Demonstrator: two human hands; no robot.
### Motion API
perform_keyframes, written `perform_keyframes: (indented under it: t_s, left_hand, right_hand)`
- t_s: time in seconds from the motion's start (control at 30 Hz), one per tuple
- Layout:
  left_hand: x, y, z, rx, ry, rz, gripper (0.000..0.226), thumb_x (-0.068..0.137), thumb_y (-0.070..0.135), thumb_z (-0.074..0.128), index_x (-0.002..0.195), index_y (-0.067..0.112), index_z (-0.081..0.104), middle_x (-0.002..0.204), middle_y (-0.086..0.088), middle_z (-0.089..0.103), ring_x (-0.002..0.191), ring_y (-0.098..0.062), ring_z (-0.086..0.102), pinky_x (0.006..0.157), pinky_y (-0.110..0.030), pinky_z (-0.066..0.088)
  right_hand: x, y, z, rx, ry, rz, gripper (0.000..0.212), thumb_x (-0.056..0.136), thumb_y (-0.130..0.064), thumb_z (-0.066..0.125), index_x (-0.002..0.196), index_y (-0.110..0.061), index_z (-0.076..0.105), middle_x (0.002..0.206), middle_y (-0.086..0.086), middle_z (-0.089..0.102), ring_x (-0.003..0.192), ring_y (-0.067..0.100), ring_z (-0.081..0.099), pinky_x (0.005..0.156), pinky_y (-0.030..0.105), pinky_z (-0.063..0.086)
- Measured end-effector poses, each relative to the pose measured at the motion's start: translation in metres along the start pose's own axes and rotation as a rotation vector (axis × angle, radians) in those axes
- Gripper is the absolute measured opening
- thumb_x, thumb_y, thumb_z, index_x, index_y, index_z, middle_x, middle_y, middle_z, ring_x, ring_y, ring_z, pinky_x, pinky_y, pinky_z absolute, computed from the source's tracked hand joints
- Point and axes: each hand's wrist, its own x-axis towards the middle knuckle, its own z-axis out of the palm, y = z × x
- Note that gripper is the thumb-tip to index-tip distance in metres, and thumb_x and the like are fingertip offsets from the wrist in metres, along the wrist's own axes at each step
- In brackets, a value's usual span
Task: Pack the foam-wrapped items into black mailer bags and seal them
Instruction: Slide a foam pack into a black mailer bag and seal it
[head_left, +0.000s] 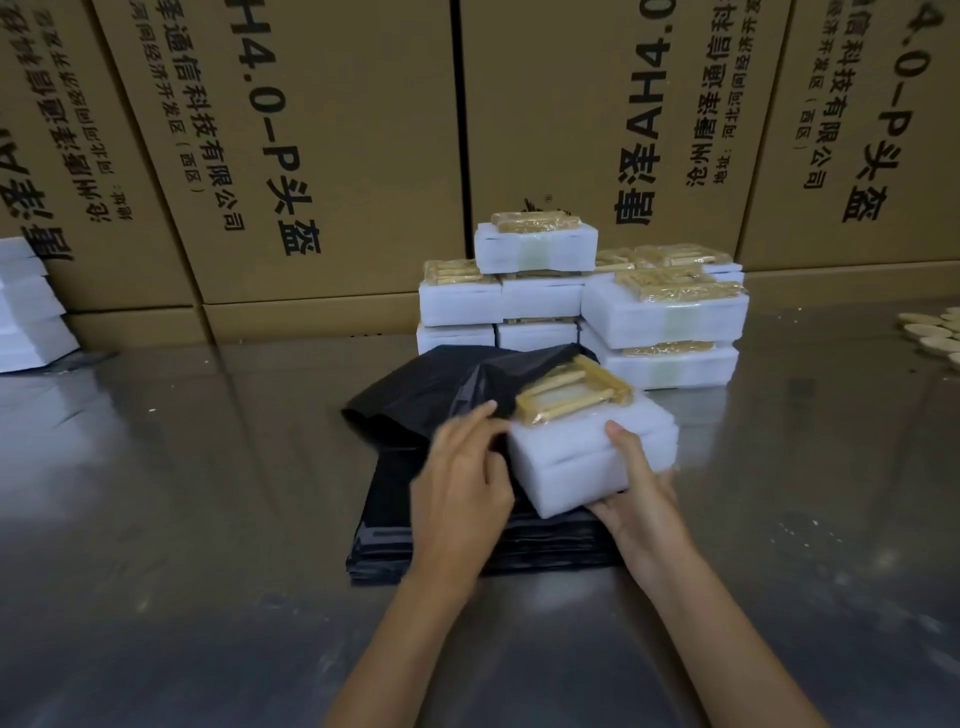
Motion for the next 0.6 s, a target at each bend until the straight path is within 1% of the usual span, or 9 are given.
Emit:
perform_keyframes:
  t_s: [0.07, 0.1, 0.17, 0.23, 0.27, 0.33, 0.4, 0.5, 0.6]
  left_hand:
    - [0.024, 0.001, -0.005, 0.048, 0.164, 0.019, 0.027, 0.088, 0.009, 0.05, 0.107, 0.025, 0.06, 0.113, 0.017, 0.059, 0.11, -0.005, 0.047, 0.064, -0.017, 0.043]
    - [0.038, 0.002, -0.004, 0.029, 0.162, 0.028, 0.023, 0.088, 0.012, 0.05, 0.106, 0.025, 0.057, 0.11, 0.015, 0.058, 0.107, -0.006, 0.045, 0.064, -0.016, 0.04]
    - [0.071, 0.003, 0.006, -0.04, 0.016, 0.005, 0.03, 0.089, 0.017, 0.052, 0.118, 0.023, 0.055, 0.119, 0.01, 0.056, 0.114, -0.009, 0.042, 0.081, -0.026, 0.045]
    - [0.102, 0.007, 0.022, -0.057, -0.223, -0.041, 0.044, 0.09, 0.021, 0.056, 0.133, 0.02, 0.05, 0.136, 0.005, 0.052, 0.129, -0.015, 0.041, 0.103, -0.038, 0.04]
    - [0.115, 0.01, 0.03, -0.076, -0.324, -0.078, 0.046, 0.092, 0.023, 0.055, 0.137, 0.02, 0.049, 0.14, 0.003, 0.05, 0.132, -0.018, 0.041, 0.107, -0.038, 0.038]
    - [0.133, 0.014, 0.043, -0.161, -0.412, -0.173, 0.038, 0.097, 0.023, 0.049, 0.135, 0.02, 0.056, 0.137, -0.001, 0.056, 0.127, -0.02, 0.049, 0.099, -0.027, 0.039]
    - [0.146, 0.014, 0.051, -0.168, -0.366, -0.219, 0.029, 0.1, 0.02, 0.047, 0.12, 0.016, 0.067, 0.121, -0.005, 0.067, 0.113, -0.022, 0.058, 0.085, -0.023, 0.041]
    - [0.149, 0.026, 0.053, -0.06, -0.295, -0.078, 0.023, 0.098, 0.021, 0.054, 0.102, 0.013, 0.074, 0.1, -0.005, 0.073, 0.095, -0.02, 0.064, 0.077, -0.027, 0.047]
    - [0.126, 0.053, 0.05, -0.165, -0.456, 0.156, 0.018, 0.095, 0.026, 0.059, 0.092, 0.02, 0.075, 0.086, 0.008, 0.073, 0.081, -0.006, 0.065, 0.076, -0.028, 0.048]
  right_hand:
    - [0.0, 0.003, 0.0, -0.057, -0.001, -0.014, 0.062, 0.076, -0.029, 0.085, 0.131, -0.031, 0.057, 0.117, -0.003, 0.074, 0.103, 0.016, 0.072, 0.082, 0.042, 0.061]
    - [0.0, 0.004, 0.0, -0.084, 0.0, -0.029, 0.065, 0.073, -0.029, 0.086, 0.131, -0.03, 0.056, 0.117, -0.002, 0.073, 0.104, 0.016, 0.072, 0.082, 0.042, 0.061]
    - [-0.001, 0.004, 0.003, -0.152, 0.019, -0.073, 0.073, 0.064, -0.034, 0.088, 0.129, -0.028, 0.053, 0.117, 0.0, 0.072, 0.102, 0.017, 0.072, 0.081, 0.042, 0.062]
    - [-0.001, 0.004, 0.005, -0.249, 0.05, -0.138, 0.075, 0.056, -0.04, 0.087, 0.12, -0.03, 0.048, 0.113, -0.003, 0.07, 0.098, 0.013, 0.071, 0.081, 0.042, 0.061]
    - [-0.002, 0.003, 0.006, -0.298, 0.045, -0.169, 0.073, 0.053, -0.043, 0.086, 0.114, -0.033, 0.047, 0.109, -0.005, 0.07, 0.093, 0.009, 0.071, 0.079, 0.039, 0.061]
    - [-0.004, 0.002, 0.007, -0.357, 0.004, -0.213, 0.071, 0.049, -0.049, 0.083, 0.107, -0.036, 0.045, 0.103, -0.01, 0.069, 0.084, 0.0, 0.069, 0.071, 0.028, 0.057]
    - [-0.004, 0.001, 0.007, -0.385, -0.029, -0.231, 0.069, 0.048, -0.05, 0.082, 0.105, -0.037, 0.045, 0.099, -0.013, 0.069, 0.081, -0.003, 0.068, 0.066, 0.021, 0.054]
    - [0.0, 0.001, 0.006, -0.382, -0.021, -0.217, 0.069, 0.049, -0.052, 0.082, 0.106, -0.037, 0.046, 0.101, -0.012, 0.07, 0.084, -0.001, 0.069, 0.07, 0.026, 0.057]
    - [0.001, 0.001, 0.005, -0.278, 0.029, -0.092, 0.061, 0.058, -0.051, 0.082, 0.111, -0.036, 0.054, 0.105, -0.006, 0.073, 0.093, 0.013, 0.073, 0.074, 0.037, 0.062]
